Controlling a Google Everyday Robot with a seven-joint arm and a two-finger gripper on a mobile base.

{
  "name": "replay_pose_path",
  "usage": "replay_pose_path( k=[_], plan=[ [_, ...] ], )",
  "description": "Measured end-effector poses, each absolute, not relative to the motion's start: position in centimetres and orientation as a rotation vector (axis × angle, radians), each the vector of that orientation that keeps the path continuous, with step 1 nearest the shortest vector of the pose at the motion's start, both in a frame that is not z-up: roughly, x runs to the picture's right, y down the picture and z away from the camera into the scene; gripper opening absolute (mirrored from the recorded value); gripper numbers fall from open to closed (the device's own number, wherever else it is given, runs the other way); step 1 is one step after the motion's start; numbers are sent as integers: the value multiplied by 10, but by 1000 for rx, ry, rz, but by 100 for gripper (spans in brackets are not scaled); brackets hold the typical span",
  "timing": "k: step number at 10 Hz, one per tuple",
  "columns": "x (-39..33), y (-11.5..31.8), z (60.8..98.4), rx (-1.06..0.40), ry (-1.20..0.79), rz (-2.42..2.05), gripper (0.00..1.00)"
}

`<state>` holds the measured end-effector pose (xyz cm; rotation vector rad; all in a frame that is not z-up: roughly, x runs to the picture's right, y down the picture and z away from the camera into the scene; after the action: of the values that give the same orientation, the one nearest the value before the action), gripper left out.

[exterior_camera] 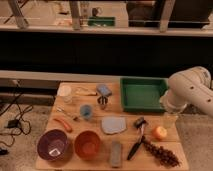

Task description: Place sponge in metal cup

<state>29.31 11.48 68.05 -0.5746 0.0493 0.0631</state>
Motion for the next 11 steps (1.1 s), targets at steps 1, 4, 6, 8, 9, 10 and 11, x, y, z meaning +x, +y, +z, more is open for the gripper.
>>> replay_pose_path(
  k=[1,4,6,8,9,10,11],
  plan=[
    [290,120,683,-581,67,64,80],
    [259,131,695,-596,76,67,80],
    [247,133,699,-598,76,66,80],
    [227,127,703,-592,64,49,80],
    [213,124,705,-587,59,45,80],
    [202,121,707,-585,56,44,80],
    [184,119,712,-585,47,41,80]
  ],
)
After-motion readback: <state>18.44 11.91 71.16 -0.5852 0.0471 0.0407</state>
